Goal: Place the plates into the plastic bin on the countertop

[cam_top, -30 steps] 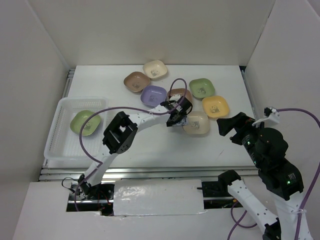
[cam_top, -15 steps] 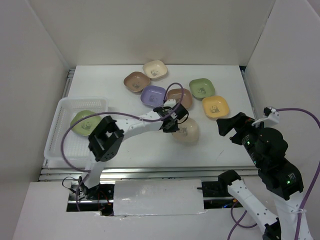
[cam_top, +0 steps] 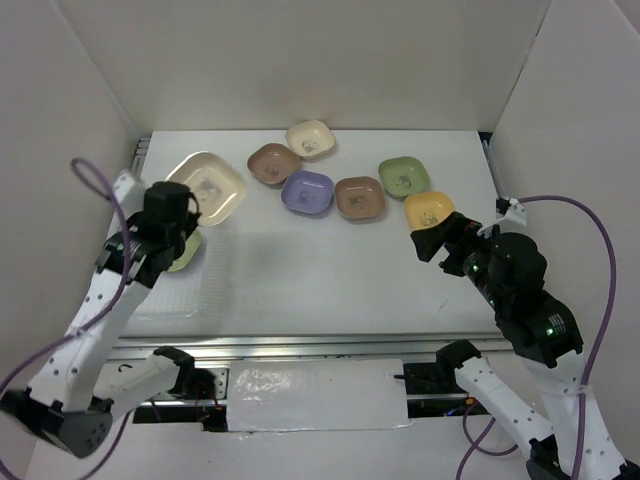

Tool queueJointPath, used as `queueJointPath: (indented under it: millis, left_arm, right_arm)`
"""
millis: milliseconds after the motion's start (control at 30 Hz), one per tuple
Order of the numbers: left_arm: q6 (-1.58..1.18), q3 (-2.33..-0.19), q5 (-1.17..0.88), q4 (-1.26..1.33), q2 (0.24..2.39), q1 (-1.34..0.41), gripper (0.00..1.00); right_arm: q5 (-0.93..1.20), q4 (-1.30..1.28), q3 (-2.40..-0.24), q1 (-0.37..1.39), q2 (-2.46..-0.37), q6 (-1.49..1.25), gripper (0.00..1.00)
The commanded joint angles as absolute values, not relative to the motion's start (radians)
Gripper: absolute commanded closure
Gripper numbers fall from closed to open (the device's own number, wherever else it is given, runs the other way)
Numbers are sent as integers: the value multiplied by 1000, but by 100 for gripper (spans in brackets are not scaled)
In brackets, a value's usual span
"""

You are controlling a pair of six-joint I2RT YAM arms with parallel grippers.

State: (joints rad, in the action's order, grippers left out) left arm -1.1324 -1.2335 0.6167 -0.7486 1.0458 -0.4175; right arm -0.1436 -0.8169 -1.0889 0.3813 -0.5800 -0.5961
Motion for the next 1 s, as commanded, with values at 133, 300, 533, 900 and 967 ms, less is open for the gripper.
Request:
queueJointPath:
  millis: [133,300,533,900,967]
  left_arm:
    - [-1249,-1034,537,-753,948,76,100]
    - [-1115,-991,307,-551,1099,273,100]
    - [-1049,-945,190,-502,1276,318,100]
    - [-1020,-952,243,-547,1151,290,1]
    - [-1020,-1012,287,-572,1109,217,1]
  right_arm:
    - [-94,-719,-1065,376,-609,-603,0]
    - [-91,-732,-1062,377,-600,-589,0]
    - [-88,-716,-1052,374,-600,-589,0]
    - [-78,-716,-1077,374,-614,-584,0]
    - [-75,-709,-1068,373,-615,-586,0]
